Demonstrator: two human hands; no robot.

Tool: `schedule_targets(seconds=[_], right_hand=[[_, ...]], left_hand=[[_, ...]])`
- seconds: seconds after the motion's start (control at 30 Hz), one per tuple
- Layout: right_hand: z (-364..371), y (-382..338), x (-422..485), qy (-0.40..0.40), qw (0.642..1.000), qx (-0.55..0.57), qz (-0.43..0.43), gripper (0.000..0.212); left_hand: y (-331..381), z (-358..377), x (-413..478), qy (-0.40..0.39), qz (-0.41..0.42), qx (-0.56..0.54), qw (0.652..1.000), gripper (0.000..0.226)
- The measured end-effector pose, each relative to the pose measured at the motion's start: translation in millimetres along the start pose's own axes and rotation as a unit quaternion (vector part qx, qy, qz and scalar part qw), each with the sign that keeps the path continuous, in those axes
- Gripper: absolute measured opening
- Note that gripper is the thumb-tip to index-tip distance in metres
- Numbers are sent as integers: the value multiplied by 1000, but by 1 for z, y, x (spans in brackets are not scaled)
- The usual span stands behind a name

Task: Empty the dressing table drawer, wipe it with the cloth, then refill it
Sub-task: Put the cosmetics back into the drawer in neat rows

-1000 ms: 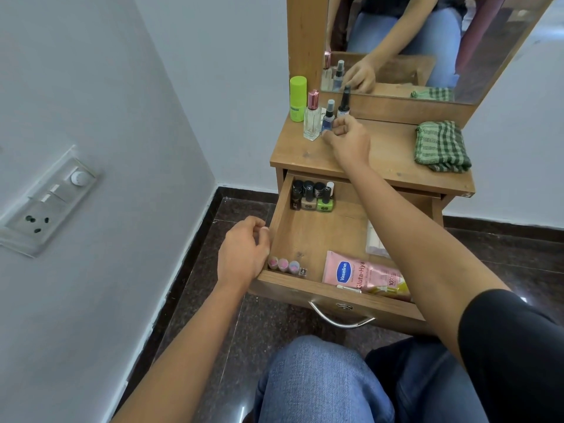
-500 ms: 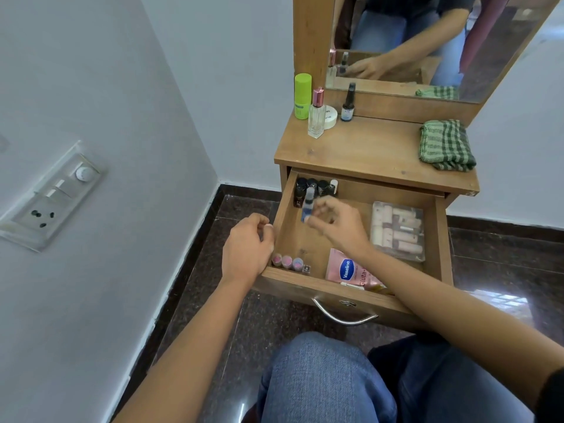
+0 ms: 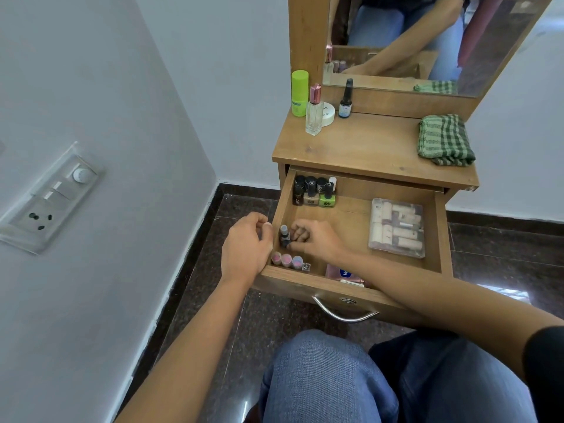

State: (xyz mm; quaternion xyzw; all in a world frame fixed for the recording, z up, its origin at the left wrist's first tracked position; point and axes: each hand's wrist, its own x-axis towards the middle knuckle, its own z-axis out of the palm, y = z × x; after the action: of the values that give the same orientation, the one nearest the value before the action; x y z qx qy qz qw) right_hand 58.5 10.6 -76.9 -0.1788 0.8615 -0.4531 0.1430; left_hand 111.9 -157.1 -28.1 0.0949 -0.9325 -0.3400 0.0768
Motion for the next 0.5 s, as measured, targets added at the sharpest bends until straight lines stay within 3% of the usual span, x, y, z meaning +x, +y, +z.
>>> schedule_targets(seconds=[0.5], right_hand=[[4, 1, 0, -15, 1000, 4, -15, 21]], left_hand=[[-1, 1, 1, 0, 2, 6, 1000, 20]])
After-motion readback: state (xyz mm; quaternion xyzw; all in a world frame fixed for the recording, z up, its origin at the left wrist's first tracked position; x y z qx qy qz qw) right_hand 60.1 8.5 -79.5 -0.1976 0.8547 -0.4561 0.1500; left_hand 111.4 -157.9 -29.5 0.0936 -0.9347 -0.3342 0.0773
